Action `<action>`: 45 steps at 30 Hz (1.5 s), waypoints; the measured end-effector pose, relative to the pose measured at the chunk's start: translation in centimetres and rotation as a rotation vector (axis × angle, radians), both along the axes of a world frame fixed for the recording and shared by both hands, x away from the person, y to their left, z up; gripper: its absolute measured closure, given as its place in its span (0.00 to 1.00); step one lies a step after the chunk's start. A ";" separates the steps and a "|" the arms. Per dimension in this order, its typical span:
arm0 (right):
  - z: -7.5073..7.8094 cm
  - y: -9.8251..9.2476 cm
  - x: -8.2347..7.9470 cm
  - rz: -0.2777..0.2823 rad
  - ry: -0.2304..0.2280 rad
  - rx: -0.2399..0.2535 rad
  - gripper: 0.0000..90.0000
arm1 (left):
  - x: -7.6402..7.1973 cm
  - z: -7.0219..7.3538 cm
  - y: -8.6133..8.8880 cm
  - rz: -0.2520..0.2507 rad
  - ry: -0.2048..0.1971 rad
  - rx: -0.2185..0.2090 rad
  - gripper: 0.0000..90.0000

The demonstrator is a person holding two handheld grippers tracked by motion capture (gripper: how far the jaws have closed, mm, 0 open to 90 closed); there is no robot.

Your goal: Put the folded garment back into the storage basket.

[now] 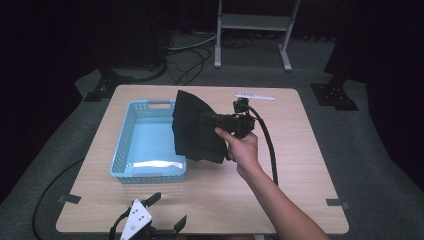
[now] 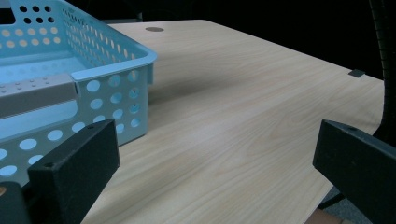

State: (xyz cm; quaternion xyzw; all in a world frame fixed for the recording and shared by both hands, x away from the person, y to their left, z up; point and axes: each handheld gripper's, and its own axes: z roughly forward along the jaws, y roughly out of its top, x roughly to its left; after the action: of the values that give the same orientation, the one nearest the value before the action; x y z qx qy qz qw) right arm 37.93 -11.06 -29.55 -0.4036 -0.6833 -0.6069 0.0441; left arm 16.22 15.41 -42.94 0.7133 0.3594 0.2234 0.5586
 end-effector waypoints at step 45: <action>1.0 7.3 2.6 0.052 0.002 -0.014 0.88 | 0.0 0.0 0.0 -0.003 -0.006 0.001 0.00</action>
State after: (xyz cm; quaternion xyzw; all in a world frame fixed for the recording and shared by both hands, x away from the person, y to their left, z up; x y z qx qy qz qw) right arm 40.56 -3.75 -28.52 -0.3867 -0.6975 -0.6004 0.0578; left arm 16.22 15.40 -42.90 0.7135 0.3564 0.2248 0.5598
